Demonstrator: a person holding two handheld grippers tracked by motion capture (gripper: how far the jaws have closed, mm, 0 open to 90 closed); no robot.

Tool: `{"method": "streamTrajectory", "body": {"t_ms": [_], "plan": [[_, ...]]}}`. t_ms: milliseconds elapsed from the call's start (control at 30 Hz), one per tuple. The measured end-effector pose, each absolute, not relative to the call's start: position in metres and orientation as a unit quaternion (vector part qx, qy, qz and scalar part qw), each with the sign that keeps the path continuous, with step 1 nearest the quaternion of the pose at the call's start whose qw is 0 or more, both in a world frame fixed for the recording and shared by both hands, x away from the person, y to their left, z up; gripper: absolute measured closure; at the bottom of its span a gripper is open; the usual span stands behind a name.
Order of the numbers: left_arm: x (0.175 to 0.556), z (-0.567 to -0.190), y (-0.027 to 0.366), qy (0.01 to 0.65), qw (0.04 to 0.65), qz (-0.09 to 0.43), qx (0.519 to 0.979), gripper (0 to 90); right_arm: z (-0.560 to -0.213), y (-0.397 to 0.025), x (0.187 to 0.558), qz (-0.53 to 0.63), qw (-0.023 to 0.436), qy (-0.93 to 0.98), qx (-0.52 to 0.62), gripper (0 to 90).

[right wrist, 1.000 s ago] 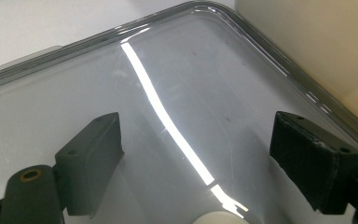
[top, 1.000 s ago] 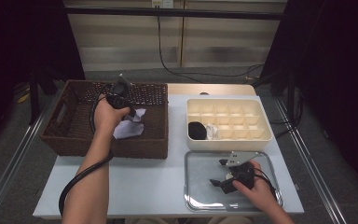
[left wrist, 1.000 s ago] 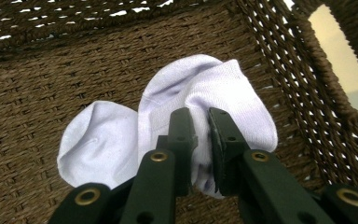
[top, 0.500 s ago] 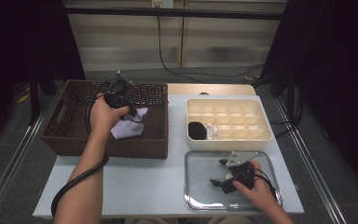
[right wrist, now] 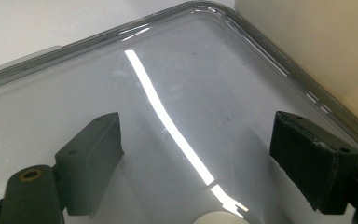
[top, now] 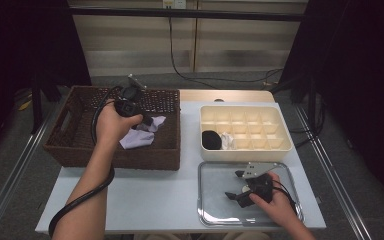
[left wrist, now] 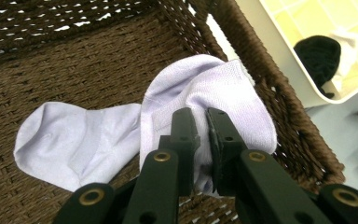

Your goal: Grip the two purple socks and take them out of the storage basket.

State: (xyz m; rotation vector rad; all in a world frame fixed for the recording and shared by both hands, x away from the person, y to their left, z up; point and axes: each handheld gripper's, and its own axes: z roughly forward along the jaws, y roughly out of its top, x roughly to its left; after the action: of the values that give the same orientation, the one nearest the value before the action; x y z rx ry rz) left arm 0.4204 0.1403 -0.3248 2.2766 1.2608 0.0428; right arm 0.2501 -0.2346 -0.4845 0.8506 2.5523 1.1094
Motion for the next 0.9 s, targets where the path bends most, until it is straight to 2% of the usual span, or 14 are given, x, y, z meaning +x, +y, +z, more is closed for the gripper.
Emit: {"method": "streamTrajectory", "body": {"t_ms": [900], "plan": [[0.381,-0.306,0.112,0.402,0.289,0.012,0.869,81.9,-0.485,-0.235,0.250,0.379,0.116,0.871,0.290,16.5]]}}
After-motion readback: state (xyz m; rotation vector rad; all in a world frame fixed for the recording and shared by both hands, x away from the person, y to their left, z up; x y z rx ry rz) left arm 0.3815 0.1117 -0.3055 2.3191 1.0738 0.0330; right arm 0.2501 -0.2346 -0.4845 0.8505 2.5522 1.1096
